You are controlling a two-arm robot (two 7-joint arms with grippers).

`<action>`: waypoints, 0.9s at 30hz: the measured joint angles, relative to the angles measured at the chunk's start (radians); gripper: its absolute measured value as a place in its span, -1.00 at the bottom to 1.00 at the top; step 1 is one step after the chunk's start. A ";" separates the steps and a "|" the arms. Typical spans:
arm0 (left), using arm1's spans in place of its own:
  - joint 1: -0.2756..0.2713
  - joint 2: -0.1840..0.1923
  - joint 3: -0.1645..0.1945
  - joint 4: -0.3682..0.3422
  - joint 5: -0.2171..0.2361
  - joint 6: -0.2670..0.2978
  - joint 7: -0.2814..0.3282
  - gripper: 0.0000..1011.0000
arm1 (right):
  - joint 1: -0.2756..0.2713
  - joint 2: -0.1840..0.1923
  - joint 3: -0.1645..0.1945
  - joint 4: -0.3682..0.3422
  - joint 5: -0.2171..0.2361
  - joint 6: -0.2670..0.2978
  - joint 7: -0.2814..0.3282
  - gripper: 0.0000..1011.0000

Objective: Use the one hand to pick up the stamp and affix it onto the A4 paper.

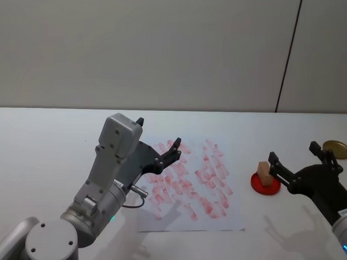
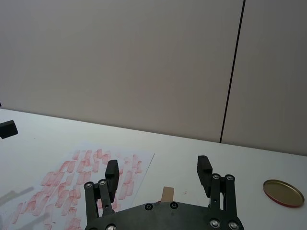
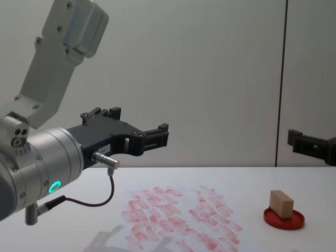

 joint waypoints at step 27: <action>0.000 0.000 0.000 0.000 0.000 0.000 0.000 0.96 | 0.000 0.000 0.000 0.000 0.000 0.000 0.000 0.98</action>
